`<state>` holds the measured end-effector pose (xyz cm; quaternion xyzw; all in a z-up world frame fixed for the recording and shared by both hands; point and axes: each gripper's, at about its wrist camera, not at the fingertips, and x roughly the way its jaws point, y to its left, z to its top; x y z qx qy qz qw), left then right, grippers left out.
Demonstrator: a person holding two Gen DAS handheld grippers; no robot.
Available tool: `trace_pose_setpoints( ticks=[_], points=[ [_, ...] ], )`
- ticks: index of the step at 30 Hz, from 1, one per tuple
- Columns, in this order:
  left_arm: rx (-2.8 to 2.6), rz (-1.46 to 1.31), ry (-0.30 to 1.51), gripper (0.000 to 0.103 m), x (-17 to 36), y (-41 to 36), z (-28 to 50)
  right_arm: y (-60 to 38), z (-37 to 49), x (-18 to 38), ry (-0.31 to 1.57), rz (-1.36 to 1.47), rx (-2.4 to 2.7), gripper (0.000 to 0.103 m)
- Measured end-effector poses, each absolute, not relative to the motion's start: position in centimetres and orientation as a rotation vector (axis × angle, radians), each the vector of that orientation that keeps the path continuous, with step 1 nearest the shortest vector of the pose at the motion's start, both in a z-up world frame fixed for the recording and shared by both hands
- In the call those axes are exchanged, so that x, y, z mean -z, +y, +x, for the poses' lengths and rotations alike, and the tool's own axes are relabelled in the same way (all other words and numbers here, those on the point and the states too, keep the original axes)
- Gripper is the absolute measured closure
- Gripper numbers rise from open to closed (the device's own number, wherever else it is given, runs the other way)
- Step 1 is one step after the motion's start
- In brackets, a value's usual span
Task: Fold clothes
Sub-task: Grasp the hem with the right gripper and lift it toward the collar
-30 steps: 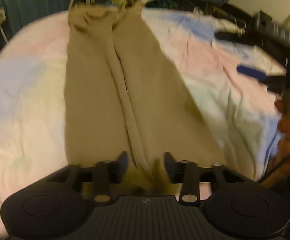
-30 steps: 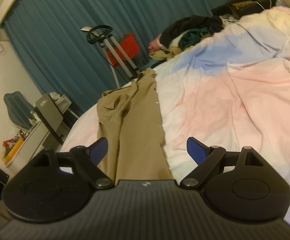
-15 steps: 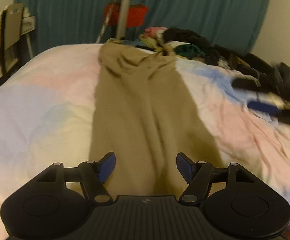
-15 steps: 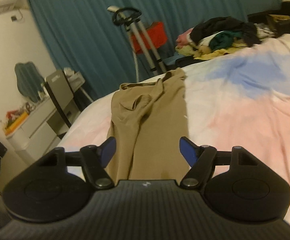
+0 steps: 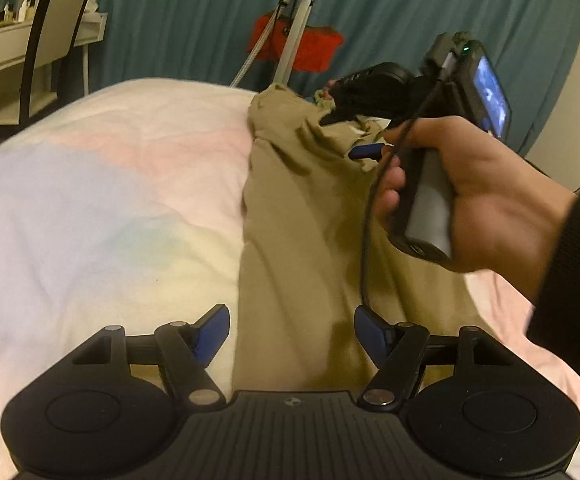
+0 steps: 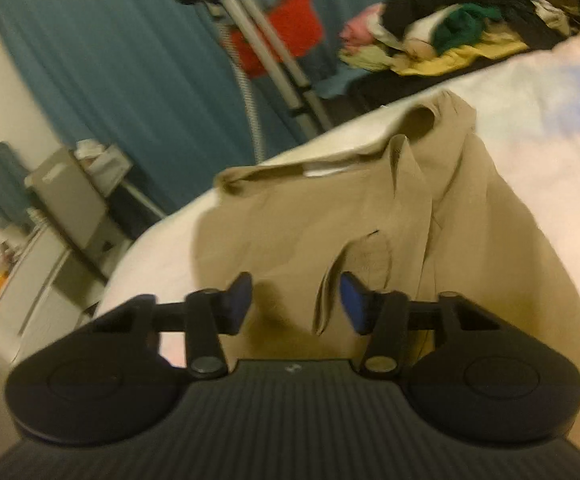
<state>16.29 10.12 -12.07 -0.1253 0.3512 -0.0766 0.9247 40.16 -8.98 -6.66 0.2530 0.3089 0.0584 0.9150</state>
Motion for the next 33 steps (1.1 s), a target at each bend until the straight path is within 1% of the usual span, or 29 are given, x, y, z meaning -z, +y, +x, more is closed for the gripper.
trace_pose_setpoints(
  ticks=[1, 2, 3, 9, 13, 16, 17, 18, 19, 20, 21, 23, 24, 29, 33],
  points=[
    [0.162, -0.276, 0.729, 0.032, 12.4, 10.4, 16.6, -9.0, 40.3, 6.9, 0.626, 0.512, -0.113, 0.072],
    [0.165, -0.303, 0.733, 0.032, 12.6, 10.8, 16.9, -9.2, 40.2, 7.0, 0.614, 0.502, -0.111, 0.09],
    [0.168, -0.333, 0.734, 0.032, 12.9, 11.3, 17.1, -9.4, 40.1, 7.1, 0.6, 0.494, -0.108, 0.095],
    [0.159, -0.418, 0.724, 0.032, 12.7, 12.7, 17.1, -12.7, 36.8, 5.9, 0.43, 0.44, -0.019, 0.097],
    [0.157, -0.378, 0.721, 0.032, 12.5, 12.3, 16.7, -13.9, 37.8, 7.8, 0.5, 0.37, 0.017, 0.097],
    [0.15, -0.343, 0.719, 0.032, 12.3, 11.8, 16.5, -14.9, 37.1, 8.0, 0.51, 0.41, 0.0, 0.094],
    [0.148, -0.337, 0.717, 0.032, 12.2, 11.7, 16.4, -14.8, 36.5, 7.5, 0.514, 0.398, -0.012, 0.092],
    [0.146, -0.331, 0.715, 0.032, 12.1, 11.5, 16.4, -14.8, 35.8, 7.0, 0.517, 0.385, -0.025, 0.081],
    [0.146, -0.325, 0.713, 0.032, 12.0, 11.4, 16.4, -14.6, 35.0, 6.5, 0.519, 0.365, -0.036, 0.067],
    [0.147, -0.319, 0.71, 0.032, 11.8, 11.4, 16.4, -14.2, 33.4, 5.9, 0.511, 0.319, -0.044, 0.034],
    [0.149, -0.313, 0.707, 0.032, 11.7, 11.3, 16.4, -14.0, 31.7, 5.2, 0.489, 0.284, -0.055, 0.012],
    [0.151, -0.302, 0.702, 0.032, 11.3, 11.1, 16.3, -14.1, 27.6, 4.0, 0.452, 0.244, -0.086, 0.014],
    [0.157, -0.303, 0.704, 0.032, 11.1, 11.1, 16.2, -14.3, 26.0, 3.6, 0.463, 0.252, -0.104, 0.014],
    [0.205, -0.304, 0.743, 0.032, 10.4, 10.3, 14.4, -16.1, 16.9, 2.6, 0.579, 0.321, -0.166, 0.014],
    [0.222, -0.317, 0.78, 0.03, 10.2, 10.2, 12.7, -17.4, 10.9, 2.5, 0.632, 0.315, -0.172, 0.014]
  ],
)
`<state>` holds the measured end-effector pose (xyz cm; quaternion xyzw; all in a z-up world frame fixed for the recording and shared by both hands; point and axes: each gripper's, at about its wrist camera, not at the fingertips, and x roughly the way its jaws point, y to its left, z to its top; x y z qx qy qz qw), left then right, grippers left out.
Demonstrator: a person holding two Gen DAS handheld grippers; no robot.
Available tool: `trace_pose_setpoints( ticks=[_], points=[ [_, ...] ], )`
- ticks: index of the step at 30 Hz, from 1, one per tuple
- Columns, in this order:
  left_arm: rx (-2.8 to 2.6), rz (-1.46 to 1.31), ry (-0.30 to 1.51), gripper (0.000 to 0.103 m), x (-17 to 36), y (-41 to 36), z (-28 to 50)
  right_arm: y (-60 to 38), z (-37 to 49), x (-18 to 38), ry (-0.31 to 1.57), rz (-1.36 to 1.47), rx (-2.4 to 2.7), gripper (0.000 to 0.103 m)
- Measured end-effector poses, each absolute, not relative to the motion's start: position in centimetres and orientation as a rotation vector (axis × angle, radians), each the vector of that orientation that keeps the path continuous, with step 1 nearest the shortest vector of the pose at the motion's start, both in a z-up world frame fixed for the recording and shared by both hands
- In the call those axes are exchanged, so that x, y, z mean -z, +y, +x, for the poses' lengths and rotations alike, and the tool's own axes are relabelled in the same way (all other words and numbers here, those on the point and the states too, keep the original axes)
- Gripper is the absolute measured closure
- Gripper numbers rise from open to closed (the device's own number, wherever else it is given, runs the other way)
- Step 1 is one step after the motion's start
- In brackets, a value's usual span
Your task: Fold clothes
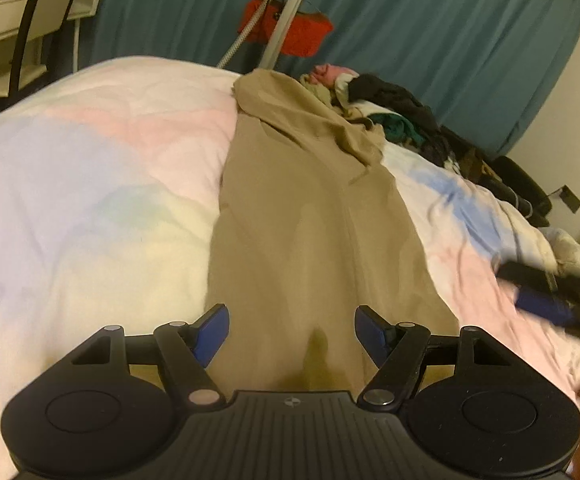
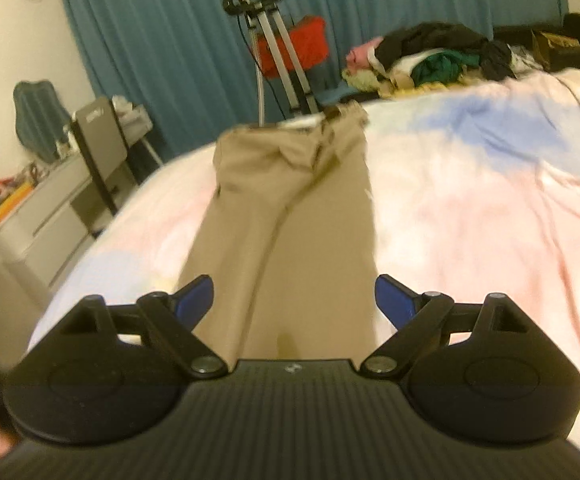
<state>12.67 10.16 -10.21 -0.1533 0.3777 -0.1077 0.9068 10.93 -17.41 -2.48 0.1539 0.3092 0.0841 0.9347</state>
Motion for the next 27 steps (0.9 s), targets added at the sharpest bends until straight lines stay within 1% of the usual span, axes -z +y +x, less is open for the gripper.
trace_pose_setpoints(
  ticks=[3, 6, 9, 11, 13, 14, 18, 21, 22, 26, 27],
  points=[
    [0.248, -0.408, 0.88, 0.026, 10.9, 11.0, 12.2, -19.2, 8.0, 4.2, 0.697, 0.43, -0.184, 0.014],
    [0.236, -0.53, 0.97, 0.026, 12.0, 12.6, 11.3, -20.8, 6.5, 6.9, 0.804, 0.594, -0.196, 0.014],
    [0.2, -0.561, 1.013, 0.025, 12.1, 13.6, 10.1, -22.0, 5.6, 9.3, 0.904, 0.752, -0.215, 0.014],
    [0.177, -0.573, 1.042, 0.025, 12.4, 14.1, 9.3, -22.2, 5.2, 10.2, 0.944, 0.8, -0.225, 0.015],
    [0.149, -0.591, 1.07, 0.025, 13.0, 14.5, 8.6, -22.2, 4.8, 10.8, 0.971, 0.818, -0.222, 0.021],
    [0.135, -0.612, 1.079, 0.026, 13.1, 14.9, 8.0, -22.5, 4.7, 10.9, 0.972, 0.834, -0.211, 0.027],
    [0.093, -0.699, 1.108, 0.026, 13.3, 16.3, 6.2, -23.5, 3.9, 11.4, 0.973, 0.895, -0.177, 0.034],
    [0.125, -0.725, 1.166, 0.031, 13.8, 16.1, 5.8, -23.5, 3.3, 11.9, 1.012, 0.94, -0.24, 0.035],
    [0.154, -0.742, 1.188, 0.036, 14.0, 15.9, 5.6, -23.3, 3.1, 12.2, 1.034, 0.96, -0.277, 0.035],
    [0.24, -0.779, 1.25, 0.045, 14.4, 15.5, 4.5, -22.9, 1.8, 12.1, 1.076, 0.979, -0.303, 0.036],
    [0.24, -0.766, 1.249, 0.049, 14.2, 15.4, 4.2, -22.8, 1.4, 12.1, 1.084, 0.978, -0.293, 0.036]
  ],
)
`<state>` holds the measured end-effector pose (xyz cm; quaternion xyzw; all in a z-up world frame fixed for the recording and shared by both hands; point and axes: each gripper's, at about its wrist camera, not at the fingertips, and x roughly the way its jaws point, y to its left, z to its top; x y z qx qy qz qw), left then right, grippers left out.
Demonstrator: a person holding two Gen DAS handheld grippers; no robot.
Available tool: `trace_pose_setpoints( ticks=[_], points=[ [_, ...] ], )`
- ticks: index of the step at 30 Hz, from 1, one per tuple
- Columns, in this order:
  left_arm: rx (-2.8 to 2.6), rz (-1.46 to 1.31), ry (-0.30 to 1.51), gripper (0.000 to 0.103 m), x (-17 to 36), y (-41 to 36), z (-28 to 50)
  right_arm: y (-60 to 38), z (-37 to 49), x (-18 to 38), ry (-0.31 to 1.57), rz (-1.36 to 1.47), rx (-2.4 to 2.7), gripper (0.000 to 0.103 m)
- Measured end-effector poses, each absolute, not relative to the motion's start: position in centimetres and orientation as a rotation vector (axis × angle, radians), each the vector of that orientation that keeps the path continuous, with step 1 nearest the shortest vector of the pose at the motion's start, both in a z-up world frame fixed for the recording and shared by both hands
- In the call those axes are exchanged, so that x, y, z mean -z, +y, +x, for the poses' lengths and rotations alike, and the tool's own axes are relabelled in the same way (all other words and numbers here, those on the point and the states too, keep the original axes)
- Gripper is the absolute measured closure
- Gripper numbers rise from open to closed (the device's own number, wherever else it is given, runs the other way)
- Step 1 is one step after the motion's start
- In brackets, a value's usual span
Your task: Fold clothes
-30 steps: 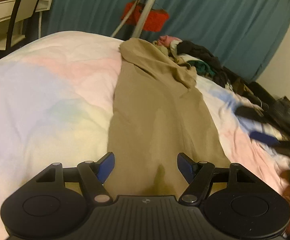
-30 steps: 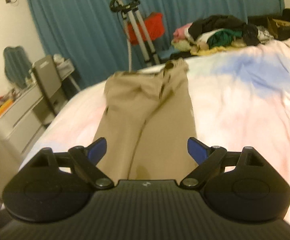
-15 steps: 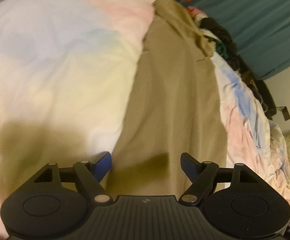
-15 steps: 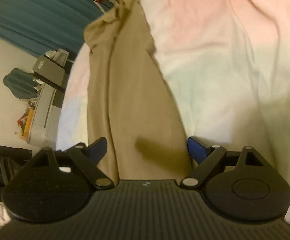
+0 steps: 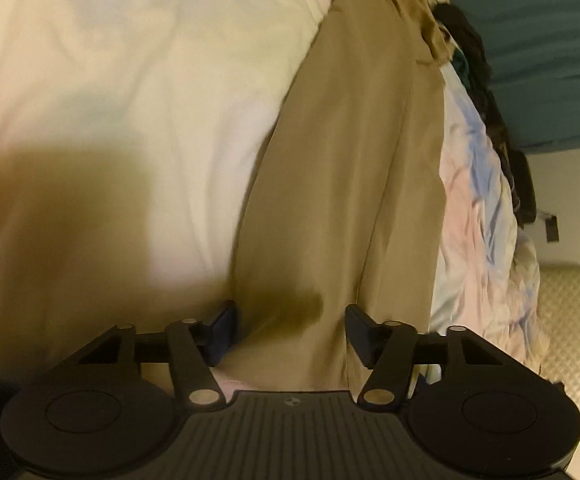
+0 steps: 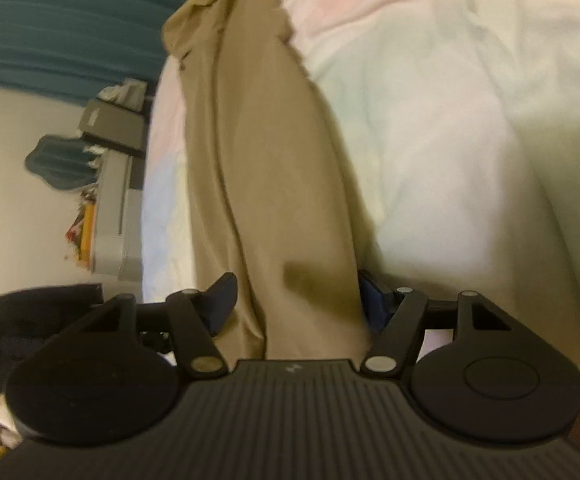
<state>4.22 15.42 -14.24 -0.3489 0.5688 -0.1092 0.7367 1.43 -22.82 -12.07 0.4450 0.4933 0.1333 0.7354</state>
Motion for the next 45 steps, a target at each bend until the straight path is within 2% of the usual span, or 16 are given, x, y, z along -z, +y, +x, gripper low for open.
trace_pose_setpoints(
  ticks=[2, 4, 5, 6, 7, 9, 13, 22, 26, 32, 38, 45],
  points=[
    [0.219, -0.739, 1.254, 0.061, 14.2, 15.3, 3.9, -22.2, 1.0, 11.7, 1.105, 0.923, -0.275, 0.036],
    [0.2, -0.714, 1.27, 0.08, 14.2, 15.3, 3.8, -21.5, 0.6, 11.3, 1.125, 0.865, -0.256, 0.047],
    [0.194, -0.713, 1.271, 0.085, 14.2, 15.3, 3.8, -21.2, 0.4, 11.0, 1.136, 0.824, -0.248, 0.061],
    [0.194, -0.717, 1.269, 0.09, 14.1, 15.3, 3.9, -21.0, 0.2, 10.8, 1.143, 0.793, -0.239, 0.08],
    [0.198, -0.728, 1.261, 0.093, 14.0, 15.5, 3.8, -21.3, 0.0, 10.6, 1.139, 0.797, -0.226, 0.086],
    [0.213, -0.773, 1.236, 0.096, 13.7, 16.1, 3.5, -22.1, -0.3, 9.8, 1.103, 0.821, -0.212, 0.093],
    [0.281, -0.871, 1.144, 0.097, 11.5, 17.3, 3.2, -24.0, -1.0, 7.4, 1.0, 0.876, -0.213, 0.095],
    [0.476, -0.934, 0.842, 0.098, 2.0, 19.6, 1.0, -25.8, -2.6, -3.5, 0.723, 0.835, -0.365, 0.096],
    [0.491, -0.937, 0.796, 0.098, 1.6, 20.4, -3.3, -25.9, -5.8, -4.2, 0.69, 0.798, -0.397, 0.096],
    [0.466, -0.974, 0.816, 0.098, 3.4, 21.9, -7.9, -26.4, -9.5, -1.7, 0.731, 0.83, -0.368, 0.096],
    [0.419, -0.849, 0.753, 0.098, 1.7, 21.1, -2.5, -26.6, -4.0, -2.1, 0.686, 0.818, -0.331, 0.096],
    [0.312, -0.675, 0.661, 0.098, -0.7, 18.4, 8.8, -24.8, 8.5, -2.9, 0.627, 0.774, -0.269, 0.096]
  ],
)
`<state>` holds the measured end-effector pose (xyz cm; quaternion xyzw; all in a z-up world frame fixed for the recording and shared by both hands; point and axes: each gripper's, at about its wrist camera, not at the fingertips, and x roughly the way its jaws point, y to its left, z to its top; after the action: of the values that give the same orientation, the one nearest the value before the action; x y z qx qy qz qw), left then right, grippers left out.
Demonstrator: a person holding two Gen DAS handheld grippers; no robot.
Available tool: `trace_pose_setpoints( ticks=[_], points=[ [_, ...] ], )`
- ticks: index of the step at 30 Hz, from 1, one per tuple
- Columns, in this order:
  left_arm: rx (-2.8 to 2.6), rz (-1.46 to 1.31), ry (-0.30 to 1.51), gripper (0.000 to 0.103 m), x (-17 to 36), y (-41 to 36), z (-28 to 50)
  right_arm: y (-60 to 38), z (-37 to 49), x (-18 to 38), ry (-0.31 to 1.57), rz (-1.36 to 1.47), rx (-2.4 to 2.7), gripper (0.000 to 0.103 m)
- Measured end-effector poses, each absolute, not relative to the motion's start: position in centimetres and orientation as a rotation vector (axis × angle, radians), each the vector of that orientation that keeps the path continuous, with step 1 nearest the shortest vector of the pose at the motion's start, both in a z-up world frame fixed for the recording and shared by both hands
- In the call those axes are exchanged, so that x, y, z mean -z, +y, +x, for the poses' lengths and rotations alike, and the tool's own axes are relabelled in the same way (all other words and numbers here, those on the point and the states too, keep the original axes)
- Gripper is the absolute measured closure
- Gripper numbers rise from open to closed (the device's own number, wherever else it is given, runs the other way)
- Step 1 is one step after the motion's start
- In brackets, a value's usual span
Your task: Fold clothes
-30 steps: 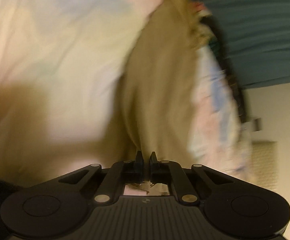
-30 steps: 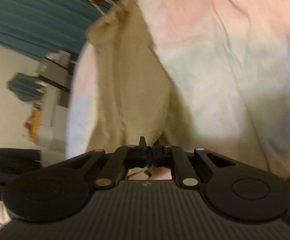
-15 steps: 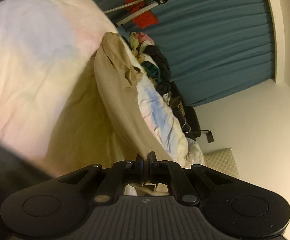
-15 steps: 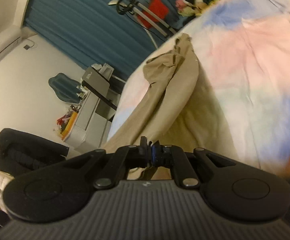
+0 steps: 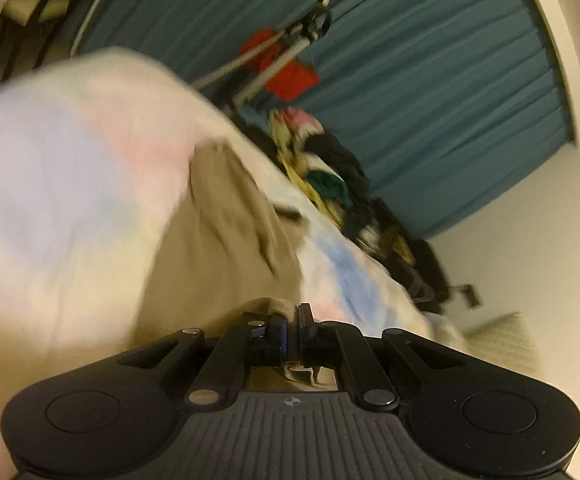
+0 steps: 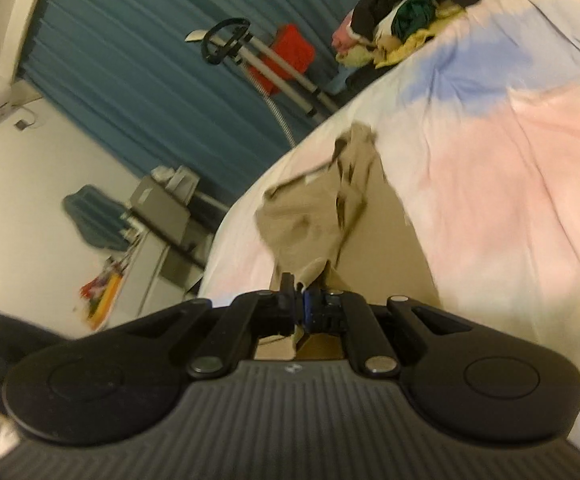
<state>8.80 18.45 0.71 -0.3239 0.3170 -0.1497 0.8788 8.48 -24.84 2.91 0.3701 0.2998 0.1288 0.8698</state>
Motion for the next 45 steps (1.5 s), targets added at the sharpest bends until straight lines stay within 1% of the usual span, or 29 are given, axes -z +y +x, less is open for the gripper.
trace_pose_setpoints(
  ticks=[6, 9, 11, 17, 19, 21, 23, 25, 26, 27, 28, 29, 30, 31, 34, 39, 45],
  points=[
    [0.198, -0.496, 0.626, 0.098, 0.3, 15.9, 18.0, -23.3, 18.2, -0.6, 0.608, 0.678, -0.203, 0.096],
    [0.171, -0.412, 0.615, 0.098, 2.2, 14.7, 21.7, -23.0, 21.7, 1.6, 0.608, 0.64, -0.182, 0.096],
    [0.164, -0.371, 0.627, 0.098, 4.3, 14.1, 24.0, -23.1, 23.4, 3.6, 0.591, 0.636, -0.178, 0.096],
    [0.152, -0.292, 0.719, 0.097, 11.0, 13.3, 28.6, -22.4, 27.7, 9.2, 0.703, 0.524, -0.147, 0.095],
    [0.157, -0.279, 0.74, 0.096, 12.3, 12.9, 29.7, -22.2, 28.0, 9.8, 0.712, 0.506, -0.148, 0.095],
    [0.161, -0.244, 0.737, 0.096, 12.2, 12.5, 29.6, -21.9, 27.9, 9.6, 0.704, 0.47, -0.146, 0.094],
    [0.169, -0.203, 0.718, 0.089, 11.8, 11.9, 29.3, -21.4, 27.4, 8.9, 0.687, 0.426, -0.141, 0.094],
    [0.182, -0.172, 0.692, 0.064, 11.2, 11.3, 28.4, -20.9, 26.8, 8.0, 0.672, 0.39, -0.136, 0.092],
    [0.187, -0.16, 0.678, 0.059, 10.8, 11.0, 27.7, -20.7, 26.4, 7.4, 0.665, 0.374, -0.135, 0.086],
    [0.19, -0.151, 0.665, 0.049, 10.3, 10.7, 26.9, -20.6, 25.9, 6.8, 0.651, 0.364, -0.139, 0.066],
    [0.194, -0.141, 0.652, 0.039, 9.8, 10.4, 26.2, -20.5, 25.2, 6.2, 0.63, 0.357, -0.147, 0.049],
    [0.197, -0.131, 0.639, 0.033, 9.3, 10.1, 25.4, -20.3, 24.4, 5.5, 0.607, 0.35, -0.153, 0.016],
    [0.197, -0.117, 0.623, 0.02, 8.6, 9.8, 24.4, -20.2, 23.5, 4.8, 0.577, 0.337, -0.153, 0.008],
    [0.195, -0.1, 0.604, 0.012, 8.0, 9.5, 23.4, -20.0, 22.5, 4.1, 0.555, 0.315, -0.152, 0.009],
    [0.192, -0.068, 0.567, 0.006, 6.5, 9.0, 20.4, -19.3, 19.7, 2.5, 0.519, 0.275, -0.167, 0.009],
    [0.206, -0.066, 0.547, 0.005, 4.6, 9.1, 16.1, -18.1, 15.8, 1.0, 0.485, 0.253, -0.174, 0.009],
    [0.223, -0.071, 0.548, 0.005, 3.2, 9.1, 12.4, -17.5, 11.6, 1.1, 0.487, 0.283, -0.159, 0.009]
  ],
)
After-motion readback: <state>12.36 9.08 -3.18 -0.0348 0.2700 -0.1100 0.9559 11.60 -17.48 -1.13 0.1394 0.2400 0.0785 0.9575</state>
